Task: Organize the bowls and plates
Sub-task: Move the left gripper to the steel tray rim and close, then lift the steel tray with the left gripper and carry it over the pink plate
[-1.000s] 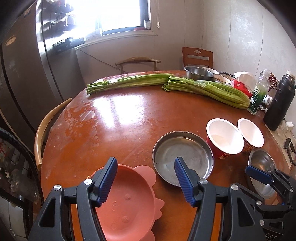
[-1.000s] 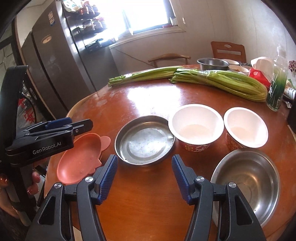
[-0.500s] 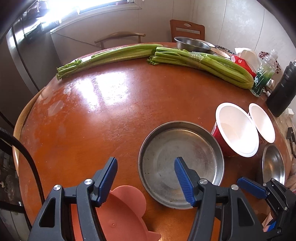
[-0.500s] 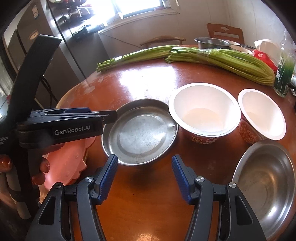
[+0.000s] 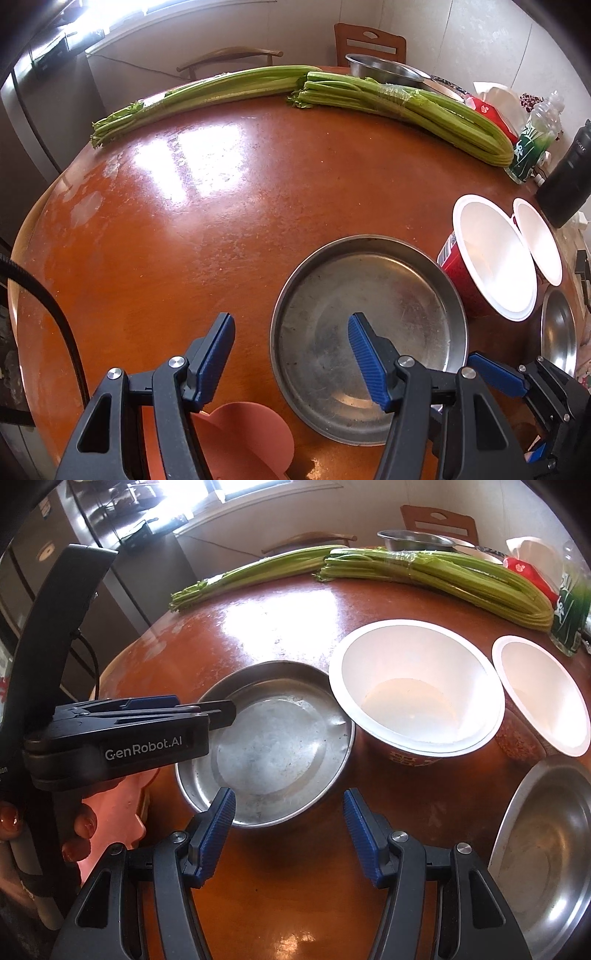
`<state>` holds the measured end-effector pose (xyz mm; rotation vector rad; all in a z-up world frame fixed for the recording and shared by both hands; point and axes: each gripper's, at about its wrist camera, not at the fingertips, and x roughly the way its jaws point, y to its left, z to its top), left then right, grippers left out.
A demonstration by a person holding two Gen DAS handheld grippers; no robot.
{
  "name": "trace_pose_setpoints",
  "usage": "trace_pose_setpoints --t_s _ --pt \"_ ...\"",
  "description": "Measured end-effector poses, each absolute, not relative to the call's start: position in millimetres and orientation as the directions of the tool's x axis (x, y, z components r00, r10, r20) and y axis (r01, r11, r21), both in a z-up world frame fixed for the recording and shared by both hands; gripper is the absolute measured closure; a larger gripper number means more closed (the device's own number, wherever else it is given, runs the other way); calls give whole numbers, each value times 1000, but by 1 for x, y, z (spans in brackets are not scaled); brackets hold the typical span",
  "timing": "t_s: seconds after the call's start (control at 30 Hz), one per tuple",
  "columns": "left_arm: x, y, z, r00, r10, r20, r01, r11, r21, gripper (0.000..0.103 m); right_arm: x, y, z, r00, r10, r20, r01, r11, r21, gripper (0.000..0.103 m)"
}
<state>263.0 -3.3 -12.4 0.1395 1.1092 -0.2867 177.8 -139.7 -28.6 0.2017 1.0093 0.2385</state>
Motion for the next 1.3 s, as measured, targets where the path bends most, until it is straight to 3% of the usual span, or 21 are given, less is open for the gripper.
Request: trace_pose_setpoints --t_s 0.07,0.13,0.3,1.3 --pt "265 -5 -15 406 -161 -899 301 953 -35 44 179 -137 -31 508 288 -812 -111 956 271 40" --pt "266 -5 -19 395 -172 -903 307 951 -47 54 181 -135 -33 502 293 -814 -116 955 272 40" --pt "267 -6 -25 370 -190 -909 316 946 -69 63 183 -129 -37 508 298 -808 -136 954 266 40" --pt "242 14 10 462 -231 -856 289 952 -101 63 159 -125 -4 578 340 -741 -209 940 269 40"
